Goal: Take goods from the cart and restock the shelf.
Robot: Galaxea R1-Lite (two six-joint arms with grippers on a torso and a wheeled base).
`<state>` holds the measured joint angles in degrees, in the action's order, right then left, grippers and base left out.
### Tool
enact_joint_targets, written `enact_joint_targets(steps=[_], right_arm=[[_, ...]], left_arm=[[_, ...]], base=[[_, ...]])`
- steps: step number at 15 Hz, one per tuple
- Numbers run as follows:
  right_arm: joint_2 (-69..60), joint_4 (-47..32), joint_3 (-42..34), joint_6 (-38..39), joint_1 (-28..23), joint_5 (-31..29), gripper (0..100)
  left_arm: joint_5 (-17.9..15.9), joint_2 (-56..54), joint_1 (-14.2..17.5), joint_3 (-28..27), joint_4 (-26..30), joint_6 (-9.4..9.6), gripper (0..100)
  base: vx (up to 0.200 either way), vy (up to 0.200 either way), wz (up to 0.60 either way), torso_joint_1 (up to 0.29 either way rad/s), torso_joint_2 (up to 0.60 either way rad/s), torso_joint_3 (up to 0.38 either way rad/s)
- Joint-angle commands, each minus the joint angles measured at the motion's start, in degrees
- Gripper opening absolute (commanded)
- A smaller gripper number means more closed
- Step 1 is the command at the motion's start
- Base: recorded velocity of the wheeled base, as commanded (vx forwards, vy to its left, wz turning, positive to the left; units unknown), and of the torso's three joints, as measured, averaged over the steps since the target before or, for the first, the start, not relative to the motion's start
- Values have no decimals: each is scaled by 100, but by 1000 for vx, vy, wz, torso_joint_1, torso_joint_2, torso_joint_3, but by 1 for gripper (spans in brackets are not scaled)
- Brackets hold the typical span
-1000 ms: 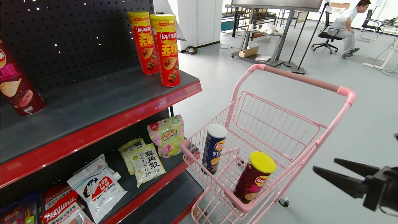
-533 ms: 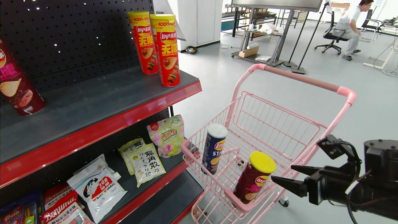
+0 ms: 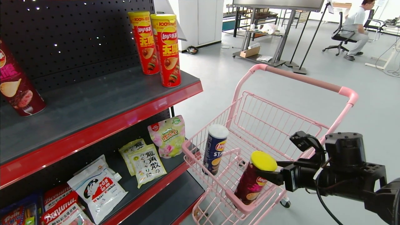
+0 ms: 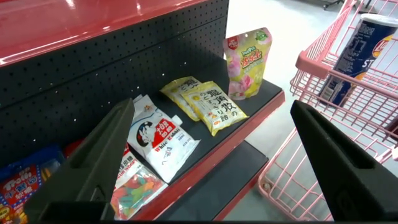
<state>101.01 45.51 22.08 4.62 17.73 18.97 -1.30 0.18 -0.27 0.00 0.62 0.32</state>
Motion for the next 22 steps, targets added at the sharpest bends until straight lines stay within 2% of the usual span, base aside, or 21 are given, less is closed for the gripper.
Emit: enact_joint_targets(steps=[1, 5, 7, 9, 17, 18, 22], right_arm=[[252, 2, 121, 4, 126, 2, 100], [463, 20, 306, 48, 425, 2, 100], [824, 494, 306, 30, 565, -78, 100], [1026, 731, 306, 39, 565, -236, 100], [1166, 740, 315, 48, 574, -315, 100], [1210, 802, 315, 48, 601, -315, 0], [1333, 1162, 288, 39, 697, -324, 0]], left_arm=[[-1, -1, 0, 0, -1, 3, 100], [7, -1, 0, 0, -1, 3, 100], [7, -1, 0, 0, -1, 3, 100], [7, -1, 0, 0, -1, 3, 100], [7, -1, 0, 0, -1, 3, 100], [7, -1, 0, 0, -1, 3, 100], [7, -1, 0, 0, -1, 12, 100]], base=[[0, 0, 0, 0, 0, 0], [0, 0, 0, 0, 0, 0], [0, 0, 0, 0, 0, 0], [0, 0, 0, 0, 0, 0], [0, 0, 0, 0, 0, 0], [0, 0, 0, 0, 0, 0], [0, 0, 0, 0, 0, 0]])
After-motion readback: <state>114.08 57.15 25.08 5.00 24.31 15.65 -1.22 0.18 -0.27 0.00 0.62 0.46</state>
